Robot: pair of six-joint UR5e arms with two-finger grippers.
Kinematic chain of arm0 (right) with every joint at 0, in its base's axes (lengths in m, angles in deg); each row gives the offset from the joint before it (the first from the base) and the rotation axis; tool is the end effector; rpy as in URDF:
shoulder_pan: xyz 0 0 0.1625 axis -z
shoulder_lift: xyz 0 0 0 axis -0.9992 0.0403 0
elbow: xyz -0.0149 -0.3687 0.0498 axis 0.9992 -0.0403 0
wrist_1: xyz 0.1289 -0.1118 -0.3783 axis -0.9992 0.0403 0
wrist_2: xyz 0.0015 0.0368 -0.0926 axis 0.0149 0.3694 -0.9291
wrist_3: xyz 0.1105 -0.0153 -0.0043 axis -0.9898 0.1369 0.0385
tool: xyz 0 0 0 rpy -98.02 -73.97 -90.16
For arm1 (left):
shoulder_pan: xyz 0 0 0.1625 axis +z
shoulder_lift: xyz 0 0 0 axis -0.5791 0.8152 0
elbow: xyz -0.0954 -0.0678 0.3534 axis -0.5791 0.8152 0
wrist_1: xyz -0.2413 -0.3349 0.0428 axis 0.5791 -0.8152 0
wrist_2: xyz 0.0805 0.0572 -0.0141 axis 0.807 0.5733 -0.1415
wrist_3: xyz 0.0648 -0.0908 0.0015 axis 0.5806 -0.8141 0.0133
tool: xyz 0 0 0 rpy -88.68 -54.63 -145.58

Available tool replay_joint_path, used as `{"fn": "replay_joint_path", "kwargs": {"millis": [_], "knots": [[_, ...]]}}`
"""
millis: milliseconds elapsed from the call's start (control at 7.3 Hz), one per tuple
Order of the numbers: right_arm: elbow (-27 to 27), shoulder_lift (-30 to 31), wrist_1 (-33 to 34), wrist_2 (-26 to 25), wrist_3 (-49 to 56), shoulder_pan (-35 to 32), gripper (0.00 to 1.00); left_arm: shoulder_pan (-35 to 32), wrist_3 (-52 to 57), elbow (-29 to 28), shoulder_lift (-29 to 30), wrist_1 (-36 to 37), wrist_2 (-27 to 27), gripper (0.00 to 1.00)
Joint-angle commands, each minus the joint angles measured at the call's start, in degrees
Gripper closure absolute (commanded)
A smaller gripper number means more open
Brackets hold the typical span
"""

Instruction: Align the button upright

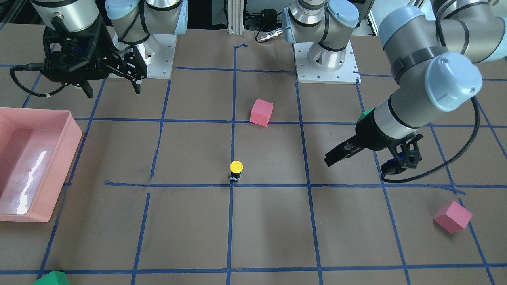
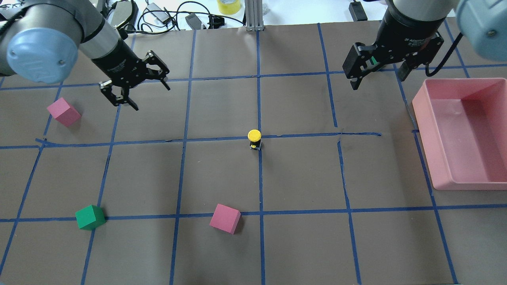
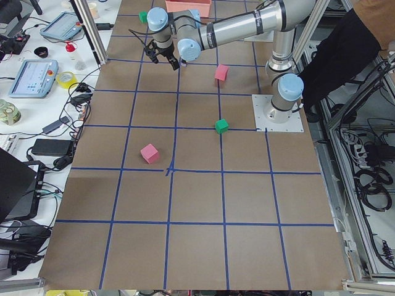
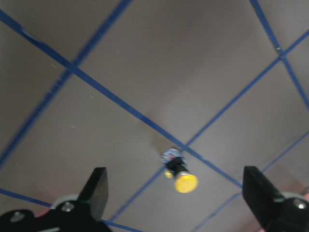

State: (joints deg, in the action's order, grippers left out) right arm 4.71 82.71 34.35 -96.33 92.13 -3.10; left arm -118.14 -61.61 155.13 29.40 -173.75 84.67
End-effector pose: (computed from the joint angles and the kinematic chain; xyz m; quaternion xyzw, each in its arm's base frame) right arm 0.1394 -0.4886 0.4499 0.0752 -0.9971 0.0055 0.0033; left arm -0.0753 -0.5583 0.3330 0.2218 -0.9720 -0.0607 0.0476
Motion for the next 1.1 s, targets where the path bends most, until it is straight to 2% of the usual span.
{"fn": "replay_joint_path", "kwargs": {"millis": [0,137,274,685,959], "knots": [[0.0,0.0,0.0,0.0,0.1,0.0,0.00,-0.5,7.2,-3.1,-6.0,-11.7,7.1,0.00],[0.0,0.0,-0.1,0.0,0.0,0.0,0.00,-0.4,7.5,-4.0,-8.4,-12.0,6.5,0.00],[0.0,0.0,-0.1,0.0,0.0,0.0,0.00,-0.5,7.6,-3.1,-9.4,-9.3,7.2,0.00],[0.0,0.0,-0.1,0.0,0.1,0.0,0.00,-0.1,5.8,-0.6,-10.3,-6.6,7.5,0.00],[0.0,0.0,-0.1,0.0,0.1,0.0,0.00,-0.3,10.5,-0.4,-11.3,-5.6,6.9,0.00]]}}
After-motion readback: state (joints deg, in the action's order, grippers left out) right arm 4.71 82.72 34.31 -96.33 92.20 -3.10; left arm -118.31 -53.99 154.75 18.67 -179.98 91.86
